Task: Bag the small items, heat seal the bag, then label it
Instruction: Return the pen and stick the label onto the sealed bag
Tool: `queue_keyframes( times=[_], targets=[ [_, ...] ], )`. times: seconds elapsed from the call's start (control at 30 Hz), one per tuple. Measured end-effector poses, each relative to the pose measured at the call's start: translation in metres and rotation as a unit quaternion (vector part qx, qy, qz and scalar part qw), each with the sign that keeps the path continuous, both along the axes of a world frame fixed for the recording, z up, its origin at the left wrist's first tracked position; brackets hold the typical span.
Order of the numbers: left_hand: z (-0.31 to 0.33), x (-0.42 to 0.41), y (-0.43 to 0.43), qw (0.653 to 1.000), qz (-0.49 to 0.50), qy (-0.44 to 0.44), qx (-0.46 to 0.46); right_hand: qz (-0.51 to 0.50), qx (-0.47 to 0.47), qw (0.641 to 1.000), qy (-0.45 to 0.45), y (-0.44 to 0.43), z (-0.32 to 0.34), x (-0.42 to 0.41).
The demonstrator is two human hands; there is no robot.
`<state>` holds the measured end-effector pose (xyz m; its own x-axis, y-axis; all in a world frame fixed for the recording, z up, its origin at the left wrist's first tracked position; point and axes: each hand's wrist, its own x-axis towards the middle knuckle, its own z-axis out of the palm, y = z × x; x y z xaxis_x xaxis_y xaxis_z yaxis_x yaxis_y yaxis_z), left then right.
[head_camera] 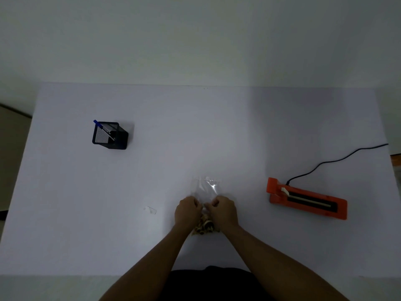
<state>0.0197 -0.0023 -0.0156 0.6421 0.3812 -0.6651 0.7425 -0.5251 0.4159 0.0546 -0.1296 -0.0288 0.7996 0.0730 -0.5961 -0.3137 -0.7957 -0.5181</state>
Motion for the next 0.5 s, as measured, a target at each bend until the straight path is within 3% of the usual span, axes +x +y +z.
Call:
queue_keyframes(
  times=[0.5],
  targets=[
    [0.002, -0.0002, -0.0013, 1.0, -0.001, 0.001, 0.002, -0.055, 0.041, 0.998, -0.014, -0.009, 0.0005, -0.0039]
  ],
)
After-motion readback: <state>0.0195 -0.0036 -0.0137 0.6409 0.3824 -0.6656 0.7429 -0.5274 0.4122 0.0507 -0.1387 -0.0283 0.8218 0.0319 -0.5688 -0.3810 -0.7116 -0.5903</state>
